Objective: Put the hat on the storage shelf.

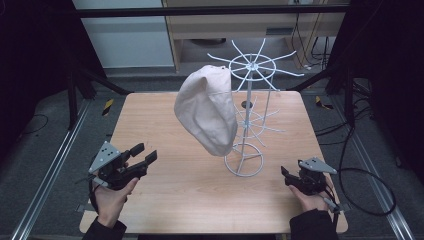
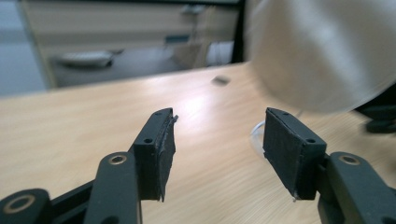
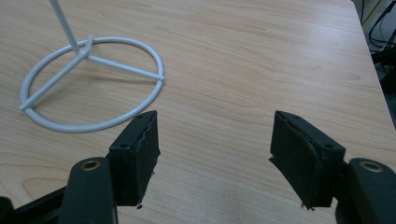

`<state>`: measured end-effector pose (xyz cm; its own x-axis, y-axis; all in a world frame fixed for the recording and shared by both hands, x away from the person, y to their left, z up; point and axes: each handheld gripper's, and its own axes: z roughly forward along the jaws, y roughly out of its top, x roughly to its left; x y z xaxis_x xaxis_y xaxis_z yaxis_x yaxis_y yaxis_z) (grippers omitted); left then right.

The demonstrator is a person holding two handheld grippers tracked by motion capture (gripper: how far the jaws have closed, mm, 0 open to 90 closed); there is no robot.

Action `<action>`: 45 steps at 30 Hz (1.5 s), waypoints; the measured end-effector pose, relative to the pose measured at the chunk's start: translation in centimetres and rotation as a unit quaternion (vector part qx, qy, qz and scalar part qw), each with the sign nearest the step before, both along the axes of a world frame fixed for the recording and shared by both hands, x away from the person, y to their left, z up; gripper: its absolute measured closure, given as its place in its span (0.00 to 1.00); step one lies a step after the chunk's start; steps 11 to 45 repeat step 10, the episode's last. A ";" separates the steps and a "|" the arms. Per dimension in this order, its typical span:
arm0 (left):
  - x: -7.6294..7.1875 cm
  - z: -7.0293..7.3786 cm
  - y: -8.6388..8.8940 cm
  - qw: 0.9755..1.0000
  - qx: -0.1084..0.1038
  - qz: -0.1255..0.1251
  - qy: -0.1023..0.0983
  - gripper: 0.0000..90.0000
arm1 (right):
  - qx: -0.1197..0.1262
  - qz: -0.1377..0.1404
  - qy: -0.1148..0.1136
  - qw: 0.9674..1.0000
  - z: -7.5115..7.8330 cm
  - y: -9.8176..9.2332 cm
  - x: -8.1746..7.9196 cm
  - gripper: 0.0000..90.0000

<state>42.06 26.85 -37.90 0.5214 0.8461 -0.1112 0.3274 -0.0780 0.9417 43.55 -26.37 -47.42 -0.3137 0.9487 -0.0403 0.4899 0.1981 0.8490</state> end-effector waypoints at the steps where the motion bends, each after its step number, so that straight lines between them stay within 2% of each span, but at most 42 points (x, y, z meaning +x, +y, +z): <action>1: 0.2 -1.0 0.7 1.000 0.002 0.013 0.013 0.48 | 0.000 0.000 0.000 1.000 0.0 0.0 0.0 0.36; 2: 0.4 -1.7 1.3 0.999 0.004 0.023 0.023 0.47 | 0.000 0.000 0.000 1.000 0.0 0.0 0.0 0.36; 3: 0.9 -3.1 2.3 0.998 0.016 0.043 0.046 0.47 | 0.002 0.000 0.001 1.000 0.0 0.0 0.0 0.35; 4: 0.9 -3.1 2.3 0.998 0.016 0.043 0.046 0.47 | 0.002 0.000 0.001 1.000 0.0 0.0 0.0 0.35; 5: 1.3 -4.3 3.1 0.996 0.029 0.063 0.061 0.46 | 0.002 -0.002 0.001 1.000 0.0 -0.1 0.0 0.34; 6: 1.5 -5.0 3.5 0.994 0.034 0.070 0.070 0.46 | 0.005 -0.003 0.002 1.000 0.1 -0.1 0.0 0.33; 7: 1.5 -5.0 3.5 0.994 0.034 0.070 0.070 0.46 | 0.005 -0.003 0.002 1.000 0.1 -0.1 0.0 0.33; 9: 1.9 -6.3 4.3 0.991 0.044 0.081 0.092 0.44 | 0.010 -0.008 0.001 1.000 0.1 -0.2 0.0 0.31; 10: 1.9 -6.7 4.5 0.991 0.045 0.084 0.097 0.44 | 0.009 -0.008 0.001 1.000 0.1 -0.2 0.0 0.31; 45: 1.9 -6.7 4.5 0.991 0.045 0.084 0.097 0.44 | 0.009 -0.008 0.001 1.000 0.1 -0.2 0.0 0.31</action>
